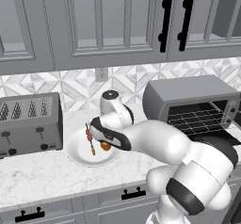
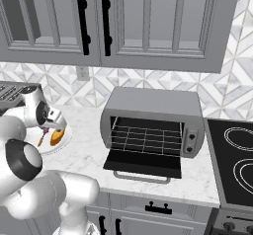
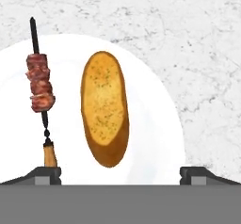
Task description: Pick up the kebab skewer and baguette bread, and place them inside the toaster oven. Close the toaster oven door and start by setting the timer.
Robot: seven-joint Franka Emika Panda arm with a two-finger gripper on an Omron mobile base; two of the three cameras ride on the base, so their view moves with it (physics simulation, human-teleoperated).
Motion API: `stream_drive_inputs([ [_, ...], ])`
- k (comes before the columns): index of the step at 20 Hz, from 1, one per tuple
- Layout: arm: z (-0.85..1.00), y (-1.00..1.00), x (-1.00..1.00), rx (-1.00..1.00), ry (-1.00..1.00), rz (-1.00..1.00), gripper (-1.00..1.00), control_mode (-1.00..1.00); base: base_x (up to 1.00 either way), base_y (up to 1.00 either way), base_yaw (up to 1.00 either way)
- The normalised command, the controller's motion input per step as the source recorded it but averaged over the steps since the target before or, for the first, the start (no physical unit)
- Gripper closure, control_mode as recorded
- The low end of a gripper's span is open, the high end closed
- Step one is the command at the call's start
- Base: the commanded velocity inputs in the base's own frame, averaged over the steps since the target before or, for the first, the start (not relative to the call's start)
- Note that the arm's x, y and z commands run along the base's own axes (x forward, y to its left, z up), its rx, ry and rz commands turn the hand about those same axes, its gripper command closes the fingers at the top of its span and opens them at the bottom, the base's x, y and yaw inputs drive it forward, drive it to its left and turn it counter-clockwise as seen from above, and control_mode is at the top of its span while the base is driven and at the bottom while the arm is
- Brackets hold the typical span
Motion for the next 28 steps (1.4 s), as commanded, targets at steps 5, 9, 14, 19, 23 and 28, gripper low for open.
stream_drive_inputs([
  [5, -0.32, 0.09, 0.36, 0.00, 0.00, 0.00, -1.00, -1.00, 0.00, 0.00, 0.00],
  [9, -0.32, 0.08, 0.16, 0.00, 0.00, 0.00, -1.00, -1.00, 0.00, 0.00, 0.00],
  [14, -0.17, 0.02, 0.13, 0.00, 0.00, 0.00, -1.00, -1.00, 0.00, 0.00, 0.00],
  [19, -0.16, 0.00, 0.20, 0.00, 0.00, 0.00, -1.00, -1.00, 0.00, 0.00, 0.00],
  [23, -0.12, 0.00, 0.00, 0.00, 0.01, 0.00, -1.00, -1.00, 0.00, 0.00, 0.00],
  [28, -0.06, 0.00, 0.00, 0.00, 0.00, 0.00, -1.00, -1.00, 0.00, 0.00, 0.00],
])
